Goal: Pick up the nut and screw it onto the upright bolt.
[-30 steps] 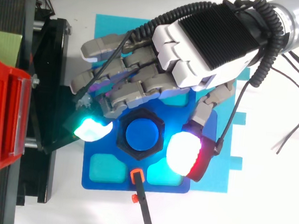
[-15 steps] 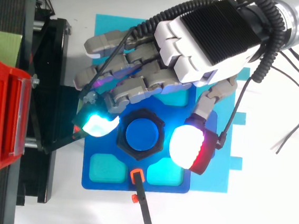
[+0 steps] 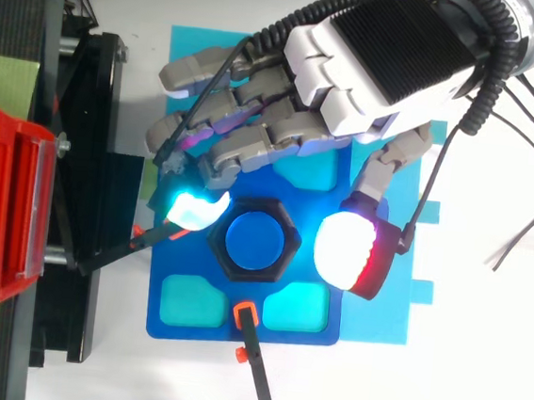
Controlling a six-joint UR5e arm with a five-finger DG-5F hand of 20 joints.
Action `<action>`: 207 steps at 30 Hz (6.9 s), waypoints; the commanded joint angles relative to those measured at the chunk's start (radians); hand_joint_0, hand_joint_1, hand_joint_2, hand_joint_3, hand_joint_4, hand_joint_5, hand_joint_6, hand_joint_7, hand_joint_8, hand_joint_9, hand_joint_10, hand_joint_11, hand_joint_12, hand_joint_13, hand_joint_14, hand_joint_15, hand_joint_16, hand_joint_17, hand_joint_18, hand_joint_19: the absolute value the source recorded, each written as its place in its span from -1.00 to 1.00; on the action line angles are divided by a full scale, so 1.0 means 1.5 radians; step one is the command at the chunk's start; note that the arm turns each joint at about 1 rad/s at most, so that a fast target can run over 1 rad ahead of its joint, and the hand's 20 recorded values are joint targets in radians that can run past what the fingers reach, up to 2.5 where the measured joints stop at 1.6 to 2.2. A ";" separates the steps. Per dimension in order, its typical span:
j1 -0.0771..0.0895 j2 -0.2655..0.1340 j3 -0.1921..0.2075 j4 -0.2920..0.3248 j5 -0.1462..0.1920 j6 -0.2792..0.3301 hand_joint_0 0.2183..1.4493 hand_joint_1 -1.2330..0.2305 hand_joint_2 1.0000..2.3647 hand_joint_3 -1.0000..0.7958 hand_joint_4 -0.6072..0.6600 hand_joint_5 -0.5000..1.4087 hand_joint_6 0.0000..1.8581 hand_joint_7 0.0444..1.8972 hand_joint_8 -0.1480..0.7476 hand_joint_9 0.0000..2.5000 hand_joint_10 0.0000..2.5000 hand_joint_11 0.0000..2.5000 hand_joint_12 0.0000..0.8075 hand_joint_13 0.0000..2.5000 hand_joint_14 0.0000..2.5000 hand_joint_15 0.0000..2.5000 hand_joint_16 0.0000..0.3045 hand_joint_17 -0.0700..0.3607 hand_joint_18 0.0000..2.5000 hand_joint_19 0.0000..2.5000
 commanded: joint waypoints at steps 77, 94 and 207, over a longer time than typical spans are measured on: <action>-0.015 0.000 0.021 -0.036 -0.019 -0.001 -0.54 0.57 -1.00 -0.44 0.28 -0.51 -0.46 0.30 -0.15 -0.35 -1.00 -1.00 -0.39 -0.55 -1.00 -1.00 -0.83 -0.41 -0.79 -1.00; -0.028 0.000 0.022 -0.023 -0.035 0.000 -0.52 0.50 -1.00 -0.44 0.19 -0.45 -0.38 0.33 -0.13 -0.23 -1.00 -1.00 -0.46 -0.48 -1.00 -1.00 -0.86 -0.46 -0.71 -1.00; -0.036 0.000 0.069 -0.018 -0.086 0.009 -0.55 0.57 -1.00 -0.44 0.32 -0.56 -0.46 -0.20 -0.20 -0.37 -1.00 -1.00 -0.37 -0.60 -1.00 -1.00 -0.81 -0.38 -0.81 -1.00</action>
